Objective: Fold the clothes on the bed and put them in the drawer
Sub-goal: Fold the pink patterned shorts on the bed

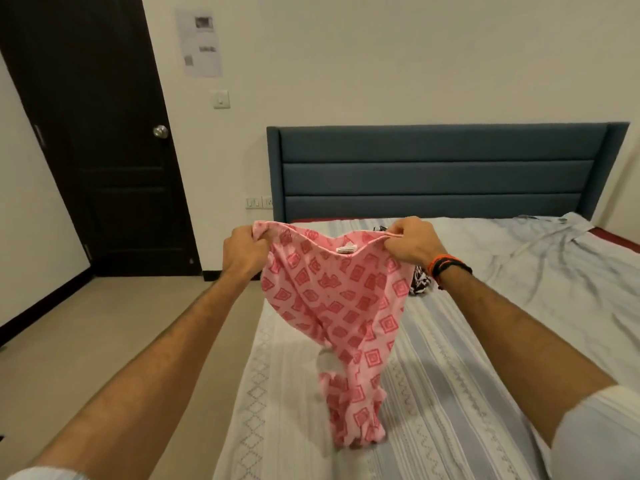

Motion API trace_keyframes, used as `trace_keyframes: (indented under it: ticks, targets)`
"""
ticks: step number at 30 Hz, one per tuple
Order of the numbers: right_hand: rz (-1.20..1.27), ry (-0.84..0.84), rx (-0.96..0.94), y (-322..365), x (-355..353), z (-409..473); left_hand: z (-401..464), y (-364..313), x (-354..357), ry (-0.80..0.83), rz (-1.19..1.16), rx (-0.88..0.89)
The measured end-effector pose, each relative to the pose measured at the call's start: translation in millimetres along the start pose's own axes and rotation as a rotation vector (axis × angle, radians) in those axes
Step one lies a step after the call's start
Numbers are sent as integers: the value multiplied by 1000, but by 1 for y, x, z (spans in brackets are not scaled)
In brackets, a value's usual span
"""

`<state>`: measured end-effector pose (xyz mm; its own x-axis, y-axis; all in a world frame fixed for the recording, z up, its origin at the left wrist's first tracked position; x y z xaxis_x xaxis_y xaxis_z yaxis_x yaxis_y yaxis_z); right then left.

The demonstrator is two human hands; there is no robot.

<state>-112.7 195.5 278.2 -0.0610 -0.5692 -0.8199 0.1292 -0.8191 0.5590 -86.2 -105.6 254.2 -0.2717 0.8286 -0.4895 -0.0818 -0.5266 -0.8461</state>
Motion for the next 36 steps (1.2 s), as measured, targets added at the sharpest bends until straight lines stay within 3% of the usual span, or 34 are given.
trace_keyframes:
  ticks: [3,8,10,15,17,20,24,26,29,33,36]
  targets:
    - [103,-54,-46,10,-22,8,2,-20,-17,-59,2,22]
    - [615,-34,-151,34,-56,13,7,-61,-49,-94,-56,112]
    - [620,-15,-233,51,-75,14,14,-80,-64,-80,-153,144]
    - [465,290,-324,89,-121,6,18,-134,-93,-86,-223,225]
    - [440,246,-348,102,-144,6,19,-151,-104,-86,-235,242]
    - [627,163,-428,118,-175,6,19,-175,-121,-62,-360,261]
    - [911,156,-478,129,-195,3,15,-196,-127,130,-627,222]
    - [670,-68,-318,126,-192,11,21,-191,-125,59,-592,137]
    - [181,-321,-134,136,-171,15,23,-182,-110,-80,-297,8]
    - [182,-309,-182,162,-134,7,0,-198,-77,-155,-130,76]
    - [183,-238,-218,180,-114,3,-2,-203,-53,-99,-160,119]
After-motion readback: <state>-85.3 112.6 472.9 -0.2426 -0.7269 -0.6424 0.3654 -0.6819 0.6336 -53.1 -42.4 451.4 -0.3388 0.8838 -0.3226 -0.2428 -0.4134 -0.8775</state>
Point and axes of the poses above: each hand's wrist, its own z-axis towards the middle knuckle, its own x-axis out of the palm, y = z × x, the point moved 5 cm from there along z, towards the middle knuckle, and after that the axes turned 10 degrees about y, right-handed, at the moved point
